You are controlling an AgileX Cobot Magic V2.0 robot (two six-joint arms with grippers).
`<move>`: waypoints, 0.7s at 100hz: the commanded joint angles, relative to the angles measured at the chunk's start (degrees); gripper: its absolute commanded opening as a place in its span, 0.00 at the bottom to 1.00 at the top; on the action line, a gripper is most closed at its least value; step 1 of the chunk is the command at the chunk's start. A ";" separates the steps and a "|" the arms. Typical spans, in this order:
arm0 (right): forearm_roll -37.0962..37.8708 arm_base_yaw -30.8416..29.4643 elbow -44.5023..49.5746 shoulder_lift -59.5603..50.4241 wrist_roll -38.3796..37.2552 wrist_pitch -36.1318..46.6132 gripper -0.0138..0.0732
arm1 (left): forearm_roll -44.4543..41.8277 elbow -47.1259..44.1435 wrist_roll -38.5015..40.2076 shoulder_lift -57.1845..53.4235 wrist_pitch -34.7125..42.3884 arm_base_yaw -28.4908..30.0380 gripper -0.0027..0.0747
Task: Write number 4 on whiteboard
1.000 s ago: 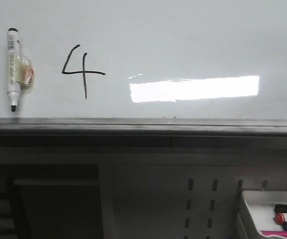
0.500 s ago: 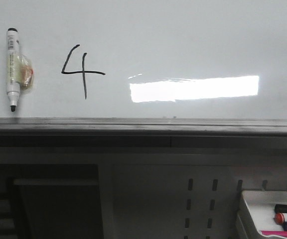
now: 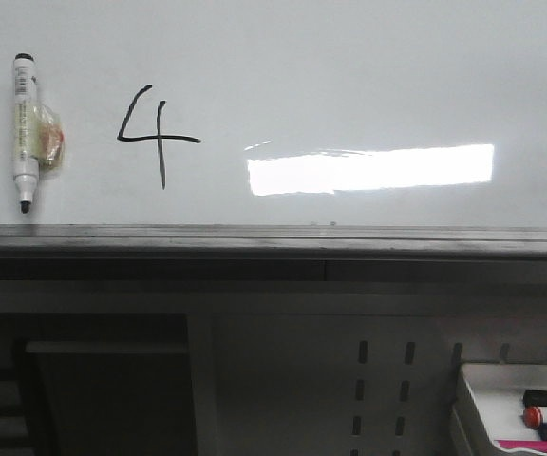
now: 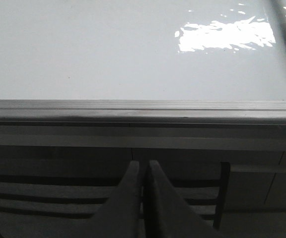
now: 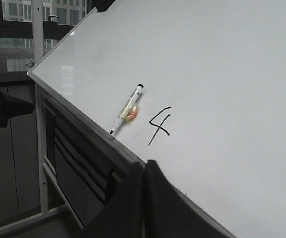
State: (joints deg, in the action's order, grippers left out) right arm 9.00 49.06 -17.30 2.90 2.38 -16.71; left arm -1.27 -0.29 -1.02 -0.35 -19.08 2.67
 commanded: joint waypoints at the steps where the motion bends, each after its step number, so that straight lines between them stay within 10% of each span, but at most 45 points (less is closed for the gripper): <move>1: 0.66 -0.44 -1.44 0.64 0.14 4.50 0.08 | -0.01 -1.86 0.16 -1.37 3.25 -0.14 0.01; 30: 0.66 -4.17 2.25 0.64 0.14 7.34 0.08 | -0.01 -1.86 0.16 -1.37 3.25 -0.14 0.01; 70: -5.79 -32.10 12.36 0.64 0.14 19.02 0.08 | -0.01 -1.86 0.16 -1.37 3.25 -0.14 0.01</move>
State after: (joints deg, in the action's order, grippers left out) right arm 5.50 22.59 -5.24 2.90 2.38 -4.45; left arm -1.27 -0.29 -1.12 -0.35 -19.17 2.67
